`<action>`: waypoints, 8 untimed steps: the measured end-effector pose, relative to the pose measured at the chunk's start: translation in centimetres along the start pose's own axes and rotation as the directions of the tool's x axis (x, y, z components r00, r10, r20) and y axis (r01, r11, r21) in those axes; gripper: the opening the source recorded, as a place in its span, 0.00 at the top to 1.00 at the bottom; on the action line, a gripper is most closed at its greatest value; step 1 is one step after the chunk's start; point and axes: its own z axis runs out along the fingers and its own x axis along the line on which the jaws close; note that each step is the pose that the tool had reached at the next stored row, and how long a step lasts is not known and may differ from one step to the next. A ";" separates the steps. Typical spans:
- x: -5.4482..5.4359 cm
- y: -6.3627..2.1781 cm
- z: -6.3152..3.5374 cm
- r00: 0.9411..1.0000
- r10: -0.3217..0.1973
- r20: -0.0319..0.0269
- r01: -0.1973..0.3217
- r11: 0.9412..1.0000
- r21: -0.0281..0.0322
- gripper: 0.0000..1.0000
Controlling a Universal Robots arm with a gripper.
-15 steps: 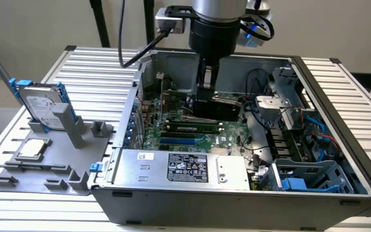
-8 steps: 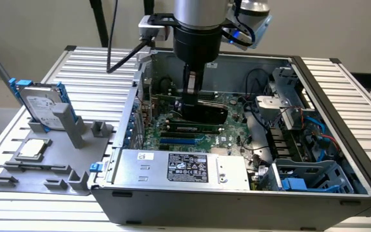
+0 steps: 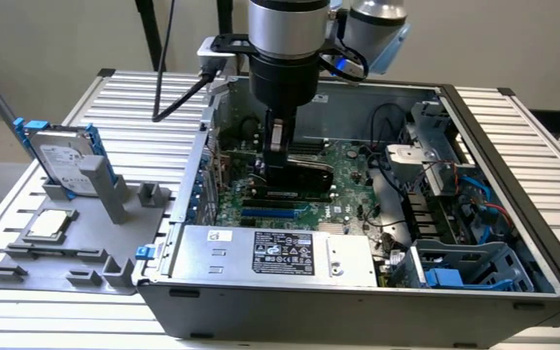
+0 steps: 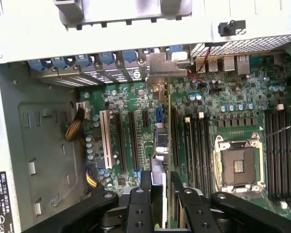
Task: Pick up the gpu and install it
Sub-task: 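Insert the gpu into the slot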
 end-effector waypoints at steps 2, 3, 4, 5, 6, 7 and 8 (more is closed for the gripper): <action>0.0 0.12 0.36 1.000 -0.004 0.000 0.004 1.000 0.001 0.73; 0.0 0.17 0.54 1.000 -0.005 0.000 0.005 1.000 0.001 0.73; 0.0 0.20 0.72 1.000 -0.007 0.000 0.007 1.000 0.001 0.73; 0.0 0.22 0.90 1.000 -0.010 0.000 0.010 1.000 0.002 0.73; 0.0 0.25 1.08 1.000 -0.012 0.000 0.012 1.000 0.002 0.73; 0.0 0.29 1.38 1.000 -0.017 0.000 0.017 1.000 0.002 0.73; 0.0 0.34 1.81 1.000 -0.025 0.001 0.025 1.000 0.003 0.73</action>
